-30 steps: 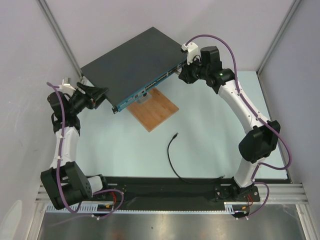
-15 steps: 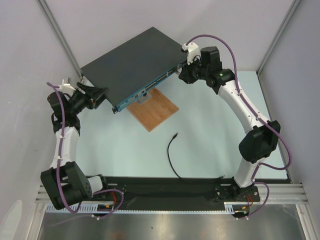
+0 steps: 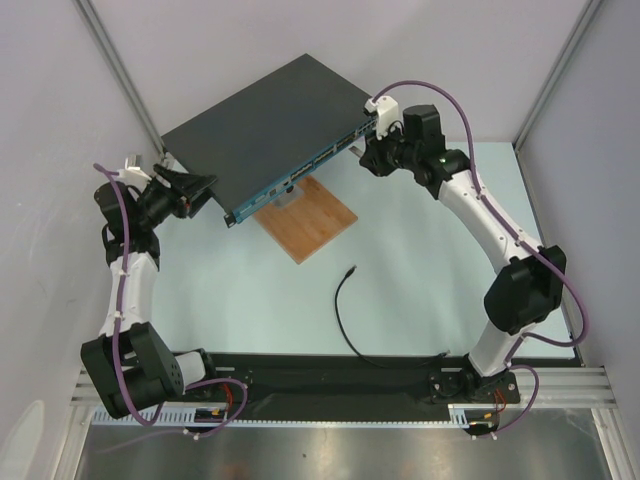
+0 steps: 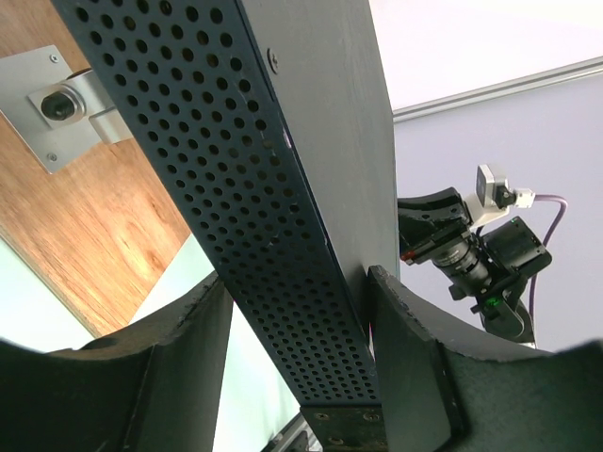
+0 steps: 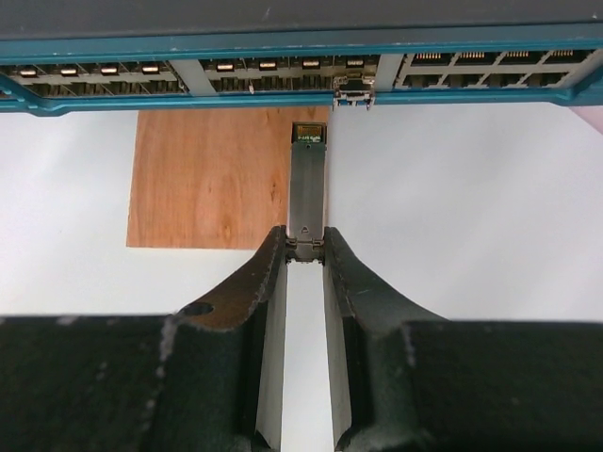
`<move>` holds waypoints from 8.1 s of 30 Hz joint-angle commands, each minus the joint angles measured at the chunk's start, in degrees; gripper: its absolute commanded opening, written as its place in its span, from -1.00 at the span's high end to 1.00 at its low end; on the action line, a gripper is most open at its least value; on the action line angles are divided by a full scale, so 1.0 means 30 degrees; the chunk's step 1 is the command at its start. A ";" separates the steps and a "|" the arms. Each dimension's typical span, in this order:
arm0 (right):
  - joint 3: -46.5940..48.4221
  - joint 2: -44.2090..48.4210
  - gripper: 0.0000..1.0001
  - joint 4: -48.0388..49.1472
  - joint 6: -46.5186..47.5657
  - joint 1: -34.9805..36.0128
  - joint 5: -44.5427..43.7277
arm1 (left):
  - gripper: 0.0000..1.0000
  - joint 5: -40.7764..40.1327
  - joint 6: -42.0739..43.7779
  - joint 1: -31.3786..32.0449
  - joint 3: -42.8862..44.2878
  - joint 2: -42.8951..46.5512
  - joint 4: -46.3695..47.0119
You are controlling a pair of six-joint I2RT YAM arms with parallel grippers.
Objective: Insert the plug into the switch port
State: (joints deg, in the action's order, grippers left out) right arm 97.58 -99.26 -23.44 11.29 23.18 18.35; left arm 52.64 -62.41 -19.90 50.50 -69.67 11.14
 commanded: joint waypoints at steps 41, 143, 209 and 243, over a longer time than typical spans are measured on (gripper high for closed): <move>-0.0008 0.0686 1.00 0.2364 -0.0247 0.0535 -0.0901 | 0.99 -0.0966 0.0824 0.0598 0.1331 -0.0478 0.0507; 0.4153 -0.2127 1.00 0.1750 0.0777 0.0975 0.0034 | 1.00 -0.0849 0.1029 0.0569 0.1653 -0.1181 0.0507; 0.4681 -0.1570 1.00 0.1808 0.1715 0.1765 -0.0490 | 0.99 -0.0760 0.1087 0.0569 0.1565 -0.1328 0.0565; 0.5356 -0.2860 1.00 0.2100 0.0807 0.0096 0.2585 | 0.99 -0.0701 0.0999 0.0569 0.1917 -0.1679 0.0565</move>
State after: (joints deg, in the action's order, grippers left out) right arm 111.59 -105.95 -31.44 13.15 22.26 23.44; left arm 56.10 -61.91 -20.38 53.47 -72.38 8.23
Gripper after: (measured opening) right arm 0.218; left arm 0.591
